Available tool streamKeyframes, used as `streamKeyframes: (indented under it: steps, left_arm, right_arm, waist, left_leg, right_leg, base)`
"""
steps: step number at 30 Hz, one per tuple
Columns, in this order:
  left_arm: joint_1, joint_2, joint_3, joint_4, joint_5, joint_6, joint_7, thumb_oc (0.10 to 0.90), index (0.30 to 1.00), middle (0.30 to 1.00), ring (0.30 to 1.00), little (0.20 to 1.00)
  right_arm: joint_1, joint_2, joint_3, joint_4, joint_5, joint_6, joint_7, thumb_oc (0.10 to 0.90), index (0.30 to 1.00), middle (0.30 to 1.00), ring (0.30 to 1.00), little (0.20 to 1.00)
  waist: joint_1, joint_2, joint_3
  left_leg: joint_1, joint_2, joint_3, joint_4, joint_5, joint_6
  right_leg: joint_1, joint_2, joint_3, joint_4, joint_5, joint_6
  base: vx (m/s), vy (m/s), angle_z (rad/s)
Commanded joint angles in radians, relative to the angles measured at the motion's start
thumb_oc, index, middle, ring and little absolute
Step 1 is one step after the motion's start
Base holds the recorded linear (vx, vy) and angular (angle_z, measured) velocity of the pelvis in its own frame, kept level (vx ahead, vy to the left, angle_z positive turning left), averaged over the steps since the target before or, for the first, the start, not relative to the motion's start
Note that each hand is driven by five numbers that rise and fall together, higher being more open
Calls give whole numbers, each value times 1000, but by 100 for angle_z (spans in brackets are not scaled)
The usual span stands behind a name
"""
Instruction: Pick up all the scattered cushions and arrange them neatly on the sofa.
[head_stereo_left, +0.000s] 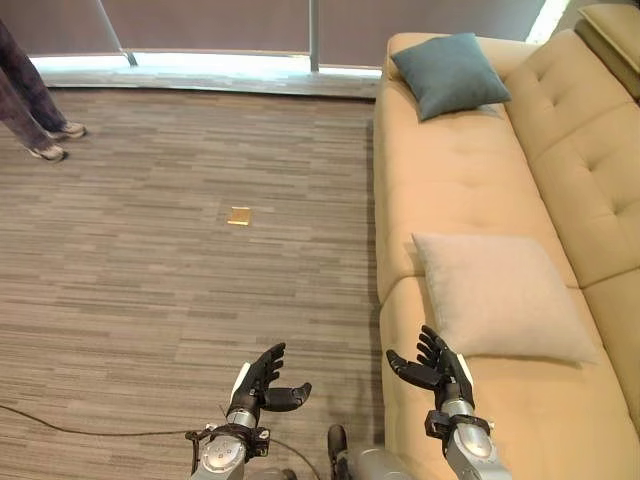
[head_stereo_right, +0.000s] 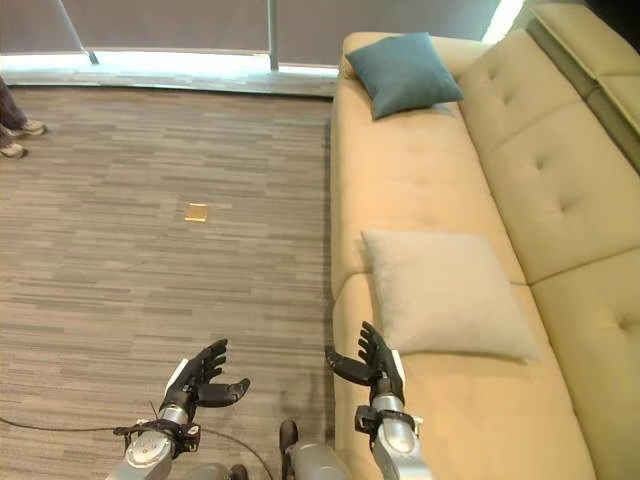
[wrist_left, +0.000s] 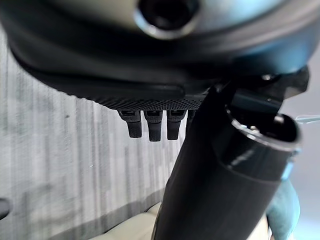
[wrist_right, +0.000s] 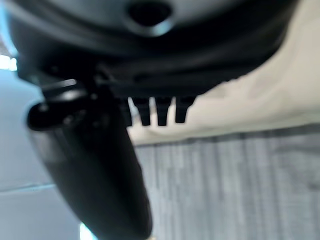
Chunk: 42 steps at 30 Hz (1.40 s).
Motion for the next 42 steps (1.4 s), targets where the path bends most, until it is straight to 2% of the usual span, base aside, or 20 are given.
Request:
streamKeyframes:
  steps: [1,5,6,9,11,18,19,21,23,25,26,28,31,32,33,36,38,40,41,42]
  left_arm:
    - [-27,-10,9,-112,36,-59,-15,800,900,900,900,900]
    - [-3,-16,7,-135,-2,-59,-5,800,900,900,900,900]
    - [-3,-16,7,-135,-2,-58,-5,800,900,900,900,900]
    - [-5,-26,-7,-135,-25,-61,18,800,900,900,900,900]
    - [-16,-33,-15,-127,-35,-63,27,800,900,900,900,900]
    - [-20,-42,-25,-99,-32,-71,16,800,900,900,900,900]
    - [-22,-37,-35,-90,-38,-69,14,800,900,900,900,900]
    - [-22,-32,-39,-92,-41,-71,8,800,900,900,900,900]
    - [-28,-18,-42,-95,-33,-66,-1,800,900,900,900,900]
    - [-46,-5,-43,-94,-3,-55,6,800,900,900,900,900]
    - [-58,6,-44,-94,10,-48,10,800,900,900,900,900]
    - [-55,8,-35,-92,20,-45,10,800,900,900,900,900]
    - [-56,5,-30,-87,25,-46,2,800,900,900,900,900]
    - [-55,5,-30,-87,25,-46,2,800,900,900,900,900]
    - [-57,5,-31,-89,23,-49,-4,800,900,900,900,900]
    - [-60,1,-31,-84,29,-50,-4,800,900,900,900,900]
    - [-65,-7,-30,-75,37,-51,-2,800,900,900,900,900]
    - [-64,-15,-26,-69,35,-57,2,800,900,900,900,900]
    - [-64,-15,-26,-69,35,-57,2,800,900,900,900,900]
    - [-58,-17,-24,-74,31,-57,2,800,900,900,900,900]
  right_arm:
    - [-35,-49,-26,-95,8,-88,12,800,900,900,900,900]
    - [-37,-47,-6,-80,8,-82,23,800,900,900,900,900]
    - [-37,-46,-6,-80,8,-82,23,800,900,900,900,900]
    - [-52,-51,16,-75,2,-85,20,800,900,900,900,900]
    - [-60,-57,24,-78,-2,-83,17,800,900,900,900,900]
    - [-52,-57,24,-77,-18,-77,30,800,900,900,900,900]
    - [-49,-52,23,-81,-27,-70,34,800,900,900,900,900]
    - [-43,-47,24,-86,-31,-67,41,800,900,900,900,900]
    - [-35,-38,26,-91,-39,-63,51,800,900,900,900,900]
    - [-31,-23,23,-98,-53,-55,48,800,900,900,900,900]
    - [-37,-11,22,-90,-46,-53,40,800,900,900,900,900]
    - [-25,1,13,-94,-37,-62,36,800,900,900,900,900]
    - [-18,-7,8,-94,-21,-62,45,800,900,900,900,900]
    - [-18,-8,8,-94,-20,-62,45,800,900,900,900,900]
    - [-24,-12,4,-81,-12,-64,45,800,900,900,900,900]
    - [-28,-17,-9,-88,-7,-70,33,800,900,900,900,900]
    - [-29,-22,-18,-86,-9,-78,27,800,900,900,900,900]
    - [-29,-25,-28,-77,-16,-80,22,800,900,900,900,900]
    - [-28,-25,-28,-77,-16,-80,22,800,900,900,900,900]
    - [-28,-25,-32,-70,-20,-82,18,800,900,900,900,900]
  waist:
    - [-9,-43,-27]
    - [17,-37,-29]
    - [17,-37,-30]
    - [46,-24,-30]
    - [55,-26,-31]
    - [68,-8,-53]
    - [63,-8,-67]
    - [63,-14,-71]
    - [63,-23,-75]
    - [53,-18,-67]
    - [43,5,-49]
    - [32,16,-43]
    - [12,23,-36]
    - [10,23,-34]
    - [-1,24,-17]
    - [-15,18,0]
    - [-22,12,6]
    - [-15,7,-4]
    - [-17,8,-4]
    - [-11,11,-8]
  left_leg:
    - [63,64,44,-145,54,4]
    - [43,96,-53,-364,119,-18]
    - [43,95,-52,-371,125,-18]
    - [6,107,-192,-489,218,-45]
    - [-32,123,-247,-544,243,-59]
    - [-29,140,-217,-584,277,-72]
    - [-16,109,-214,-557,256,-58]
    - [-12,93,-204,-543,239,-46]
    - [-3,53,-183,-511,200,-14]
    - [27,-9,-161,-484,149,42]
    - [63,-28,-153,-501,135,67]
    - [99,-49,-145,-511,106,79]
    - [133,-78,-155,-523,87,85]
    - [137,-78,-157,-523,85,84]
    - [158,-96,-163,-524,67,88]
    - [192,-115,-165,-521,38,90]
    - [216,-128,-161,-516,17,89]
    - [243,-142,-141,-516,-5,83]
    - [243,-140,-143,-516,-5,82]
    - [260,-140,-131,-512,-19,78]
  right_leg:
    - [63,-49,7,-35,-55,123]
    - [104,-52,45,-33,-92,140]
    - [102,-52,45,-35,-90,139]
    - [128,-47,85,-22,-112,145]
    - [147,-59,112,-16,-124,152]
    - [205,-120,147,-37,-121,199]
    - [197,-156,165,-19,-87,229]
    - [186,-175,175,0,-65,243]
    - [156,-217,178,69,3,273]
    - [87,-286,182,232,171,275]
    - [36,-314,152,337,213,248]
    - [3,-316,115,378,207,237]
    - [-50,-228,100,321,121,231]
    - [-47,-229,99,323,117,231]
    - [-100,-172,69,261,53,230]
    - [-128,-142,21,175,33,230]
    - [-146,-129,-42,113,41,232]
    - [-152,-137,-174,68,45,226]
    - [-150,-136,-177,65,45,225]
    - [-145,-142,-254,58,40,220]
  base:
    - [224,81,14]
    - [219,115,-14]
    - [178,124,-29]
    - [224,176,-39]
    - [216,188,-44]
    - [259,353,-25]
    - [339,567,-18]
    - [206,371,-15]
    - [202,414,-13]
    - [286,674,1]
    - [232,586,-2]
    - [245,435,-5]
    - [213,186,-5]
    - [218,134,-5]
    - [217,126,-6]
    - [209,83,12]
    - [192,32,-1]
    - [207,31,-9]
    - [193,15,-18]
    - [243,-1,-26]
